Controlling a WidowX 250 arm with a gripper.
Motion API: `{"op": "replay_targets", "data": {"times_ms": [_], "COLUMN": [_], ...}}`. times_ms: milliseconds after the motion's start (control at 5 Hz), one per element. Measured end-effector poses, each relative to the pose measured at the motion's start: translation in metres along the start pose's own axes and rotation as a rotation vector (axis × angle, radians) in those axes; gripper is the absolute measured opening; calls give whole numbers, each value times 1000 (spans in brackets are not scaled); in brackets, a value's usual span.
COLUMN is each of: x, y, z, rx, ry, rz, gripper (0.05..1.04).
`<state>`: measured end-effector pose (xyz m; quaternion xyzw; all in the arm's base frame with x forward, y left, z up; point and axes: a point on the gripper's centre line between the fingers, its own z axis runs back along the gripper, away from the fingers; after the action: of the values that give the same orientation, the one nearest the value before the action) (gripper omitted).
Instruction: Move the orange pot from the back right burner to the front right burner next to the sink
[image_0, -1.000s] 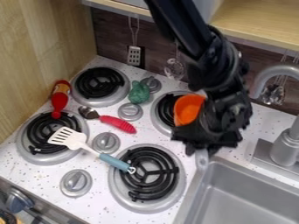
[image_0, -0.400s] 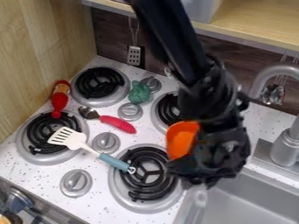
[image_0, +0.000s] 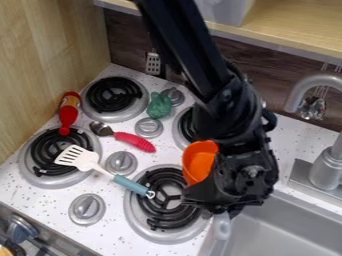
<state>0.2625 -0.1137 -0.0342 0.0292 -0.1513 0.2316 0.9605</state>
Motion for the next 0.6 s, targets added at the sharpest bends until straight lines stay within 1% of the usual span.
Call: {"op": "replay_targets", "data": {"times_ms": [200, 400, 600], "x": [3, 1, 5], "y": [9, 18, 27], "z": [-2, -7, -10], "rx": [-7, -15, -18], "ry": [6, 1, -4], "rz": [19, 12, 4], "gripper": [360, 360, 360]}}
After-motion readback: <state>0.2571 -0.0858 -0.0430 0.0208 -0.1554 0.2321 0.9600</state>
